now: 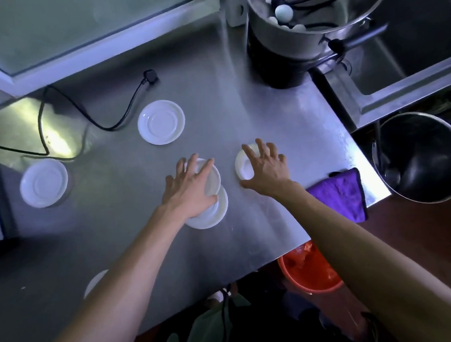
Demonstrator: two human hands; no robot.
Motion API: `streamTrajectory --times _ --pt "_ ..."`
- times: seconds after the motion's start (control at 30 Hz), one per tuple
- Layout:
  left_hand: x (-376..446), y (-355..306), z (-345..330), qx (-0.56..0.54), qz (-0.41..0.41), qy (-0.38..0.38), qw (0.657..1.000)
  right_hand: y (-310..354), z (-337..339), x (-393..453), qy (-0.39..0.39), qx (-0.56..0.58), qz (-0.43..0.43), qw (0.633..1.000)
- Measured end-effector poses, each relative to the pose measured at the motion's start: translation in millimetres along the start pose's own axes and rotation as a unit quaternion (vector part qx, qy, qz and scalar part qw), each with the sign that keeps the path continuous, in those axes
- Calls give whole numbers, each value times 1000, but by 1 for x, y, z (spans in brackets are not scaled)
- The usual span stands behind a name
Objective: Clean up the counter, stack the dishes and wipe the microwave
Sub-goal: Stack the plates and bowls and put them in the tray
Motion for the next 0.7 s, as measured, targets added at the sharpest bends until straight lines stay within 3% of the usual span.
streamTrajectory --times 0.23,0.5,0.7 --pt "-34 34 -14 -52 61 -17 997 38 5 2 -28 2 61 998" --pt "-116 103 -51 -94 155 -71 981 153 -2 -23 -54 -26 172 983" --pt "-208 152 -101 -184 245 -113 945 239 -37 -75 -38 -74 266 960"
Point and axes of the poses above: each hand's wrist, its own x-axis towards the middle knuckle, its own z-axis out of the back of the hand, y = z × x, the point moved 4 cm from there along x, towards the middle knuckle, and after that the axes turned 10 degrees about y, right-handed, at the moved point
